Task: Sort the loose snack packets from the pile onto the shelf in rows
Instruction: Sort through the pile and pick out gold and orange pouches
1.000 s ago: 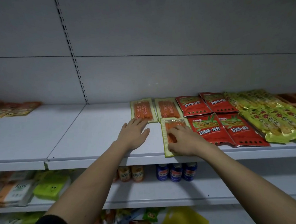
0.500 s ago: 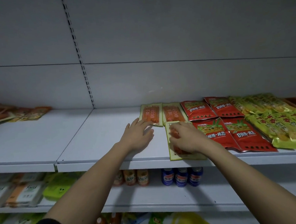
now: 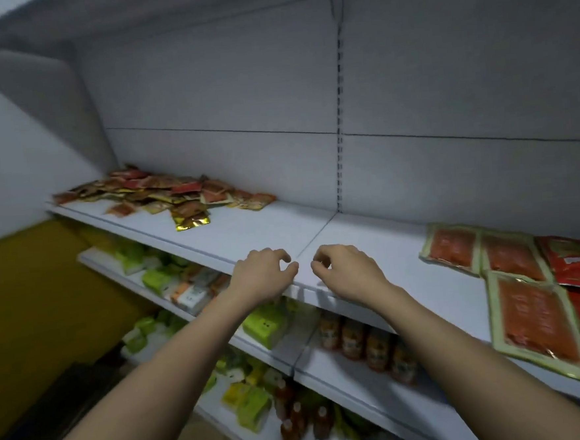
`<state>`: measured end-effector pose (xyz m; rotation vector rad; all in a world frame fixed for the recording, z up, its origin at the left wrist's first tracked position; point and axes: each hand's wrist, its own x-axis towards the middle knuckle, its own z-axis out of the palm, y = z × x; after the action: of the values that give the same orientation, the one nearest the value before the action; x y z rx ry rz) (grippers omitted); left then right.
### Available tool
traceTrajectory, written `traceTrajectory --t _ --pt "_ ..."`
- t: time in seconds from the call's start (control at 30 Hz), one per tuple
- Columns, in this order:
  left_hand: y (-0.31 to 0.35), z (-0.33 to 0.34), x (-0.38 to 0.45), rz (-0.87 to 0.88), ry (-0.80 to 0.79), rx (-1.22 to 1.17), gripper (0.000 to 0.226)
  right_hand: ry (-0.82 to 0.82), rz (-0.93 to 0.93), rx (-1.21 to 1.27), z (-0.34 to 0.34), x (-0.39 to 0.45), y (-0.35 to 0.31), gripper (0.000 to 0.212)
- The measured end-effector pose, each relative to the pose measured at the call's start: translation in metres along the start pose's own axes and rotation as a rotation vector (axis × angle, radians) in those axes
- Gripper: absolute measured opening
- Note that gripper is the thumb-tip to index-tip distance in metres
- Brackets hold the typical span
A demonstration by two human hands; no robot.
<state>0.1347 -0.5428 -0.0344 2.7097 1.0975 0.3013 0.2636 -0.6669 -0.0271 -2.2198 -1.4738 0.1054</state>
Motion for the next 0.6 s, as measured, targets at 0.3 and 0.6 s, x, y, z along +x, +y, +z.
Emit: traceTrajectory --t 0.3,0.6 --pt "-0.168 -0.059 0.011 -0.160 0.080 -0.024 0.040 -0.083 -0.092 -0.014 0.064 0.115 -0.129 0.024" --pt "-0.302 -0.095 0.047 -0.237 0.142 -0.126 0.034 -0.140 -0.136 0.017 0.140 0.221 -0.238 0.020"
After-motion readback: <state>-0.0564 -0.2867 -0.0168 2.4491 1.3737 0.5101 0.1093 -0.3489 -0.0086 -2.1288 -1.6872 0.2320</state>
